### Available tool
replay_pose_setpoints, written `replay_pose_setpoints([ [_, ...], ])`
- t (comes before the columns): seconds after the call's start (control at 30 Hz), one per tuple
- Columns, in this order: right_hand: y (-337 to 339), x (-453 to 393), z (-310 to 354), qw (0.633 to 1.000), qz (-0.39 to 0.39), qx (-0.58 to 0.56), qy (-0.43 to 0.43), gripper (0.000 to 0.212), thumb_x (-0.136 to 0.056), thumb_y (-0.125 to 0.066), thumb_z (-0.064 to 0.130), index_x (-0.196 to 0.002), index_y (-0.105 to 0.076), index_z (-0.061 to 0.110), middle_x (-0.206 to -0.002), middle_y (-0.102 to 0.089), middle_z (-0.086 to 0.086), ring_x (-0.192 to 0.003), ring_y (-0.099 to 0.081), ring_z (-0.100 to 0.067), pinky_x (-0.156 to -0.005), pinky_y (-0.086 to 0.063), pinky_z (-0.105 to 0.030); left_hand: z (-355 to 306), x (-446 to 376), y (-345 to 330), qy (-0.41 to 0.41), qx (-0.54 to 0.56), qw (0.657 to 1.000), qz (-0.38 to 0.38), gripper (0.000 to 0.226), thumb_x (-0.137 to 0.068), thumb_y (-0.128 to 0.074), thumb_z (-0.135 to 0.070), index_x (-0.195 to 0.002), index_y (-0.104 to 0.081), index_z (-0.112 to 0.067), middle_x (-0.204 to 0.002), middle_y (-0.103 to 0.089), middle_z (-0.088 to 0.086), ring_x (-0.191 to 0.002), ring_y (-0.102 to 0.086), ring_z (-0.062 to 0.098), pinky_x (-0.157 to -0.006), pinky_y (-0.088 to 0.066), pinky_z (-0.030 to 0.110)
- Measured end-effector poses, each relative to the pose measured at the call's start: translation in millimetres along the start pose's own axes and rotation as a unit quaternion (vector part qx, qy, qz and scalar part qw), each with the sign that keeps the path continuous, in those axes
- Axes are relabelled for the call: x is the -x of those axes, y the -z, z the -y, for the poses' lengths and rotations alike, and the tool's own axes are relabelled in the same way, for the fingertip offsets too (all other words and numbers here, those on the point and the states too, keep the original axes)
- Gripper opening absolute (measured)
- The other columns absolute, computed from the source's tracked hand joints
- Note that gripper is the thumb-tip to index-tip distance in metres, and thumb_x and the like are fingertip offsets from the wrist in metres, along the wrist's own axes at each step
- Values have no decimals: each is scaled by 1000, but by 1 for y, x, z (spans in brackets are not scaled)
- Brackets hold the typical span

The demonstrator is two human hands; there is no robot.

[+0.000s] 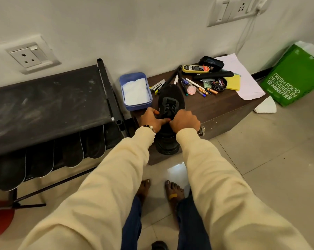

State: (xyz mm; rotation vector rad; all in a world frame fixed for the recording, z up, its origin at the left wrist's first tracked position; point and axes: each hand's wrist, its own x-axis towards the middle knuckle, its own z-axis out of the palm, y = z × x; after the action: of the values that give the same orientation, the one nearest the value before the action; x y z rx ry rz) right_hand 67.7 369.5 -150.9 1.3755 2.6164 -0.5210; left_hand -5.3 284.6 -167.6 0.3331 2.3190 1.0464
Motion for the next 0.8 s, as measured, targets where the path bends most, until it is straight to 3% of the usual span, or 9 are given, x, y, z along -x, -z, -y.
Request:
replay_pose_setpoints([
  [0.13,9,-6,-3,996,73,-50,11,46,-86,-66,35,-121,-53,8,-116,-59,-15,-104,-60,-35,-74,-47,-38,4,0,3,28,49,998,16,52,-70,-85,-28,-109,-52,-21,-124,-56,7,-112,-54,27,-96,-48,41],
  [0.2,15,-9,-6,984,141,-111,13,57,-80,-73,31,-126,-49,7,-120,-58,-16,-105,-60,-35,-84,-53,-41,5,1,4,28,37,999,10,53,-70,-85,-23,-111,-52,-21,-124,-55,7,-112,-54,28,-95,-49,42],
  [0.3,24,-8,-15,961,208,-182,5,65,-73,-80,21,-127,-46,11,-121,-57,-13,-104,-60,-32,-87,-54,-45,2,2,2,19,-4,1000,1,54,-72,-83,-19,-116,-51,-18,-122,-56,10,-112,-55,30,-93,-49,40],
  [0.5,12,-6,-16,974,158,-162,-25,79,-72,-80,27,-135,-35,9,-129,-53,-15,-117,-53,-34,-96,-47,-44,-6,6,9,29,-45,998,44,69,-70,-84,-14,-127,-48,-17,-131,-52,10,-119,-51,30,-97,-46,39],
  [0.67,4,-8,-1,977,106,-158,-97,61,-87,-62,26,-137,-30,10,-131,-51,-17,-118,-51,-37,-89,-45,-47,-1,5,15,42,-6,997,62,67,-71,-82,-9,-129,-48,-20,-132,-51,9,-119,-50,30,-97,-46,39],
  [0.8,3,-5,5,992,53,-72,-84,42,-88,-60,25,-126,-49,11,-121,-57,-13,-108,-56,-35,-74,-44,-45,0,7,4,42,-36,998,9,51,-79,-76,-18,-123,-49,-18,-126,-52,12,-110,-54,31,-85,-47,35],
])
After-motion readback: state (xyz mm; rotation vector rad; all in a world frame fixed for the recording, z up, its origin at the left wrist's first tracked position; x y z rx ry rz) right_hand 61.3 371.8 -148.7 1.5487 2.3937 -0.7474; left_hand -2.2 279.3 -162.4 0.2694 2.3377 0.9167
